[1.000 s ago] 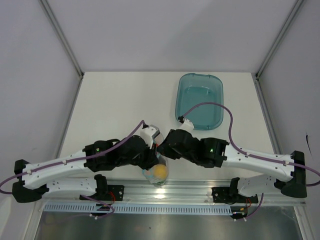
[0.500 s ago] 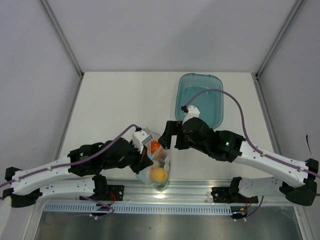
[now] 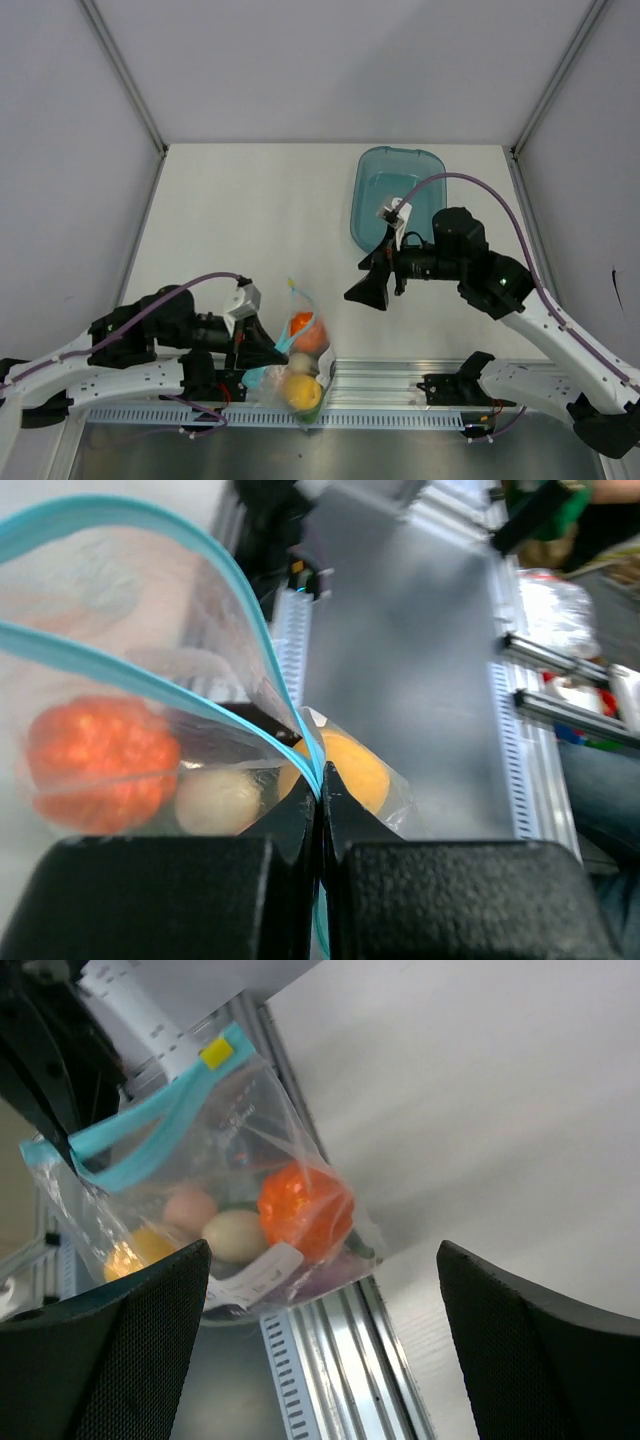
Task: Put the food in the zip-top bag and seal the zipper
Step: Adjust the zipper food storage bag at the center of the board.
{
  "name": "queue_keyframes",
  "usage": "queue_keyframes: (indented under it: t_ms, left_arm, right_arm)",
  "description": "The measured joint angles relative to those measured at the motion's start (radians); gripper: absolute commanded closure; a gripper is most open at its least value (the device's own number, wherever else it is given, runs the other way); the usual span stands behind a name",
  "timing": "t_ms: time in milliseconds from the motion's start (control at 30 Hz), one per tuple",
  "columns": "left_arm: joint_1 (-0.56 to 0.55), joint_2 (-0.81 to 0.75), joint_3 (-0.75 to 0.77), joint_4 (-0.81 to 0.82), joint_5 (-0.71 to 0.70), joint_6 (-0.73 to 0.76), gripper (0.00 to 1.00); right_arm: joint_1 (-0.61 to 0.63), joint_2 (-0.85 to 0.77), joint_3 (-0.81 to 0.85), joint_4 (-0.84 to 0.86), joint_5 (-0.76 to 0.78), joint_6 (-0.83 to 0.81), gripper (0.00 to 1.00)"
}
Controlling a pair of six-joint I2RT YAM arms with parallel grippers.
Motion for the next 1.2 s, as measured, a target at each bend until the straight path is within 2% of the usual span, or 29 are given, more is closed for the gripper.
queue_keyframes:
  t_ms: [167, 400, 633, 867, 967, 1000, 1067, 1133, 1200]
  left_arm:
    - [0.000, -0.062, -0.001, 0.074, 0.162, -0.002, 0.99]
    - [0.000, -0.058, -0.011, 0.126, 0.328, -0.014, 0.99]
    - [0.000, -0.037, -0.010, 0.161, 0.416, -0.021, 0.99]
    - [0.000, 0.001, 0.005, 0.161, 0.430, -0.019, 0.99]
    - [0.000, 0.003, 0.014, 0.161, 0.430, -0.014, 0.99]
    - [0.000, 0.003, 0.018, 0.161, 0.430, -0.013, 1.00]
    - [0.000, 0.003, 0.023, 0.163, 0.431, -0.012, 0.99]
    - [0.000, 0.003, 0.024, 0.167, 0.431, -0.012, 0.99]
    - [0.000, 0.003, 0.024, 0.168, 0.431, -0.013, 0.99]
  right_arm:
    - [-0.021, 0.088, -0.001, 0.027, -0.246, -0.095, 0.03]
    - [-0.035, 0.219, 0.056, 0.049, -0.471, -0.177, 0.04]
    - [-0.032, 0.366, 0.174, 0.092, -0.692, -0.242, 0.08]
    - [0.097, 0.414, 0.195, 0.108, -0.799, -0.267, 0.14]
    - [0.150, 0.414, 0.195, 0.111, -0.833, -0.267, 0.24]
    - [0.168, 0.414, 0.195, 0.112, -0.841, -0.267, 0.35]
    - [0.203, 0.413, 0.193, 0.131, -0.850, -0.254, 0.43]
    - [0.229, 0.412, 0.180, 0.169, -0.856, -0.227, 0.46]
    - [0.258, 0.410, 0.156, 0.216, -0.861, -0.196, 0.58]
